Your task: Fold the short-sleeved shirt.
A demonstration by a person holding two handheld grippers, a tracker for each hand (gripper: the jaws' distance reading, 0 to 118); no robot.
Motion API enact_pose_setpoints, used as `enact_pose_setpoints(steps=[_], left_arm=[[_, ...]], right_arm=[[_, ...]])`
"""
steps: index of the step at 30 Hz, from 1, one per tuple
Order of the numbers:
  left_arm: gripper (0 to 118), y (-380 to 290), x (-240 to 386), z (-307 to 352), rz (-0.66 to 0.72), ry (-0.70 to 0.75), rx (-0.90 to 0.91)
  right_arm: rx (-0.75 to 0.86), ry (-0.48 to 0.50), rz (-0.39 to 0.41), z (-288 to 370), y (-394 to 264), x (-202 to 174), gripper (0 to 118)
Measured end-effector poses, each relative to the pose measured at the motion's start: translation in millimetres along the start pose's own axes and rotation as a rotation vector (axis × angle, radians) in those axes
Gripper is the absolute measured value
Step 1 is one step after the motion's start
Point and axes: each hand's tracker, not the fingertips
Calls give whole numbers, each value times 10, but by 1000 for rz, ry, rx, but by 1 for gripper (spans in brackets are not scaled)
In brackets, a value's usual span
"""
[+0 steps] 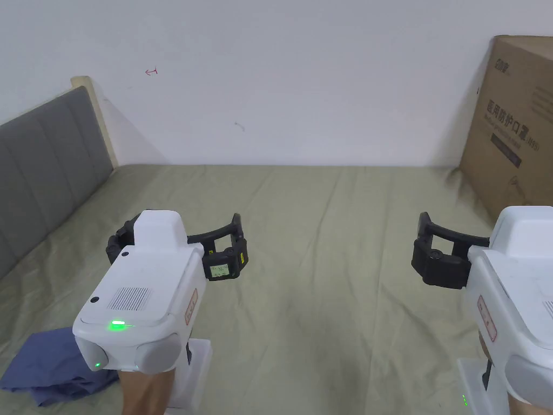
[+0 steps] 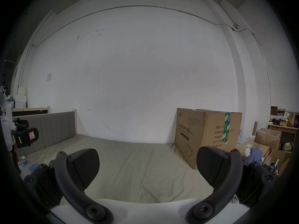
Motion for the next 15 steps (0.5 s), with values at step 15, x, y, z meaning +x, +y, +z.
enact_pose_setpoints(steps=[15], left_arm=[[118, 17, -5, 23, 15, -14, 1]], right_arm=[[-517, -152, -250, -311, 30, 86, 117]])
